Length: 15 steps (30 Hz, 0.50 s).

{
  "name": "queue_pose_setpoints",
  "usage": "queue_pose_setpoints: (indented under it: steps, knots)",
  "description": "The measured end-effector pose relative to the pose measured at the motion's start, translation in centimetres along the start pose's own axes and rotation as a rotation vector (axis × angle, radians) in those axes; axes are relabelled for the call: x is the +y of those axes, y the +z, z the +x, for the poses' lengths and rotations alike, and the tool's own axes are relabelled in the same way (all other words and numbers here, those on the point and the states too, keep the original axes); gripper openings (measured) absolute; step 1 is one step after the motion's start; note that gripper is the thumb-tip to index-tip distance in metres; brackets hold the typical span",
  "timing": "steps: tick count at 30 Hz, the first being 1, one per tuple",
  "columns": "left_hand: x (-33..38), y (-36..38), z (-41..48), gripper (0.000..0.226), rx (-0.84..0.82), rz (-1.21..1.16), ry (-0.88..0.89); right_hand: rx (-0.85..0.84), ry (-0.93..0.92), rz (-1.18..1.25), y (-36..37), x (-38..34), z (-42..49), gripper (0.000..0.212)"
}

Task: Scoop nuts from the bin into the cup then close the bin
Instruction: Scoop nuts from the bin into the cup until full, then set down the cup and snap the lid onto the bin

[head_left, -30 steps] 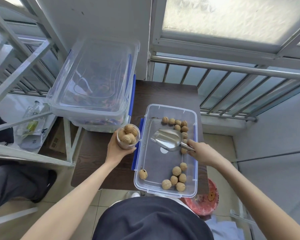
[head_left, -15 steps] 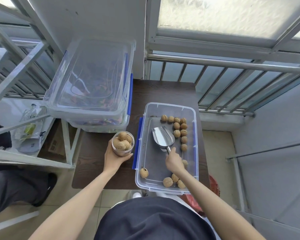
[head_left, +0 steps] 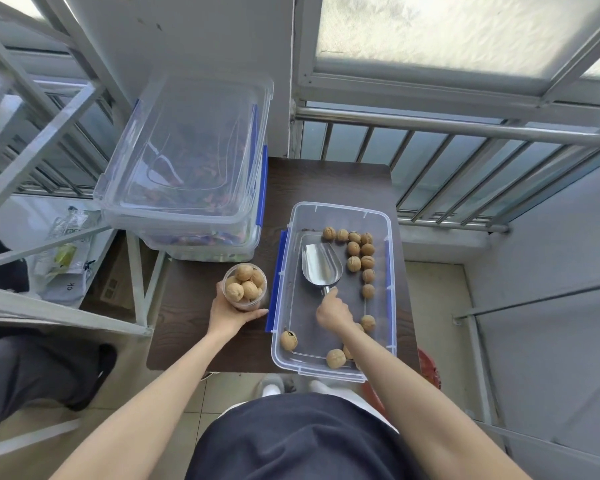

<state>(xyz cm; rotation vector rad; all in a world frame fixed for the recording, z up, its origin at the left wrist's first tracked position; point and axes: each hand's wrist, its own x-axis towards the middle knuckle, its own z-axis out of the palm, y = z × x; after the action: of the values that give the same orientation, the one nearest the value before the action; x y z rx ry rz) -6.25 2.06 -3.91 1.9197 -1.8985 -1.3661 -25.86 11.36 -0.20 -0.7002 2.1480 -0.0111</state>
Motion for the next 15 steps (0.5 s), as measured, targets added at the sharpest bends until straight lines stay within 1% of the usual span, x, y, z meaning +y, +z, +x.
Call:
queue_pose_setpoints:
  steps: [1,3,5,7,9,11,13,15]
  knots:
    - [0.2,-0.2,0.0,0.100,-0.029,0.025,-0.006,0.005,0.001,-0.047,-0.1,0.0,0.0,0.068]
    - [0.4,-0.8,-0.1,0.097,-0.107,0.149,-0.014,0.011,-0.014,-0.128,-0.2,-0.2,-0.1,0.061]
    - [0.8,-1.9,-0.2,0.082,-0.170,0.306,-0.006,0.014,-0.037,-0.199,-0.3,-0.4,-0.1,0.050]
    - [1.8,-3.5,-0.6,0.064,-0.194,0.472,0.019,0.017,-0.068,-0.316,-0.5,-0.7,-0.1,0.045]
    - [3.2,-5.4,-1.1,0.047,-0.171,0.634,0.080,0.032,-0.114,-0.460,-0.9,-1.2,-0.2,0.039]
    - [4.6,-7.4,-1.4,0.032,-0.132,0.751,0.144,0.072,-0.162,-0.544,-1.7,-1.9,-0.3,0.033]
    - [6.0,-9.3,-1.7,0.026,-0.114,0.802,0.168,0.146,-0.220,-0.552,-3.2,-3.1,-0.9,0.031]
    - [7.7,-10.9,-2.3,0.023,-0.087,0.828,0.200,0.226,-0.280,-0.506,-5.2,-4.9,-1.7,0.031]
